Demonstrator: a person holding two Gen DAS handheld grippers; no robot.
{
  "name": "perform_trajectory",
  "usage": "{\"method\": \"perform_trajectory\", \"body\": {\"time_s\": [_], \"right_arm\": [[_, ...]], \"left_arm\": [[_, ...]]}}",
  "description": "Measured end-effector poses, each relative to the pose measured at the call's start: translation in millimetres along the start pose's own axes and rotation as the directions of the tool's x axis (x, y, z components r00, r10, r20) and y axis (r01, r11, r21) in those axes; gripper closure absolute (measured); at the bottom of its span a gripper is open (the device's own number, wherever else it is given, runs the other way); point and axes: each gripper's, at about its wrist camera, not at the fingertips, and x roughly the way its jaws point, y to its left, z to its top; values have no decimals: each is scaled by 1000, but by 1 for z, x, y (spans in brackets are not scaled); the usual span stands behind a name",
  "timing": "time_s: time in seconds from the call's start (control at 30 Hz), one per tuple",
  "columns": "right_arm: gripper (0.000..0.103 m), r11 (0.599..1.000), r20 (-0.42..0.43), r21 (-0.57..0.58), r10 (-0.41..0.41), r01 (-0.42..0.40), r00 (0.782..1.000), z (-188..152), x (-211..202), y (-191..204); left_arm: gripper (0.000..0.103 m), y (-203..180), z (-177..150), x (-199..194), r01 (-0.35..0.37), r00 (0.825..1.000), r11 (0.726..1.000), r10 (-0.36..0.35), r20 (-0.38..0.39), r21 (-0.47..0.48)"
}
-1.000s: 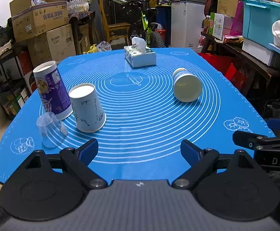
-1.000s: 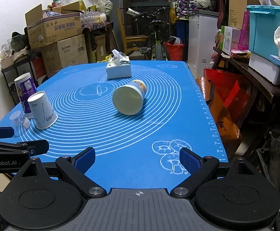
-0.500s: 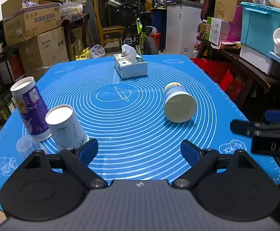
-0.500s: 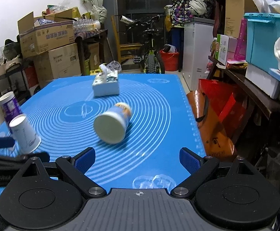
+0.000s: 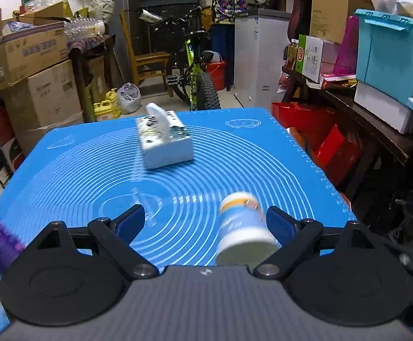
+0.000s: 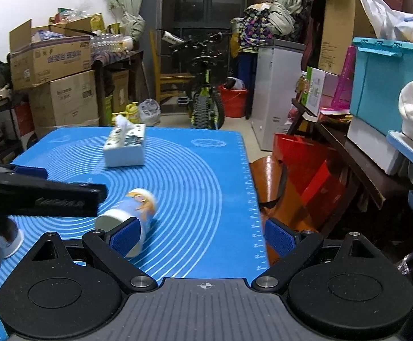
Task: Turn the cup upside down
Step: 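Move the right tool to the blue-and-white cup lying on its side and grasp it, then lift the cup with the right tool and rotate it open end up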
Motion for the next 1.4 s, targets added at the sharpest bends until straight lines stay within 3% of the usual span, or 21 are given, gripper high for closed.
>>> {"method": "perform_trajectory", "body": {"time_s": [0.2, 0.37, 0.47, 0.5, 0.6, 0.77, 1.17, 1.4], "right_arm": [[9, 1000, -32, 26, -11, 12, 999, -1, 26, -19], [9, 999, -62, 42, -12, 15, 998, -4, 44, -27], [9, 999, -75, 52, -9, 12, 997, -7, 49, -28], [9, 999, -78, 53, -9, 13, 997, -8, 49, -28], [9, 999, -79, 52, -12, 16, 997, -9, 47, -28], [9, 999, -65, 48, -10, 13, 998, -7, 33, -23], [9, 999, -76, 45, 23, -20, 997, -27, -14, -5], [9, 998, -121, 51, 50, -44, 991, -43, -19, 8]], "left_arm": [[11, -21, 3, 48, 10, 995, 999, -6, -103, 40], [12, -24, -6, 75, 15, 976, 999, -5, -216, 43], [17, -21, -12, 80, 34, 965, 999, -26, -262, 25], [24, -18, -13, 80, 59, 962, 998, -55, -267, 5], [41, -17, -12, 70, 100, 960, 995, -100, -263, -12], [42, -21, -17, 45, 72, 967, 994, -50, -249, 82], [41, 5, -61, -39, 68, 970, 994, -47, -240, 80], [40, 6, -79, -37, 65, 961, 996, -45, -272, 64]]}}
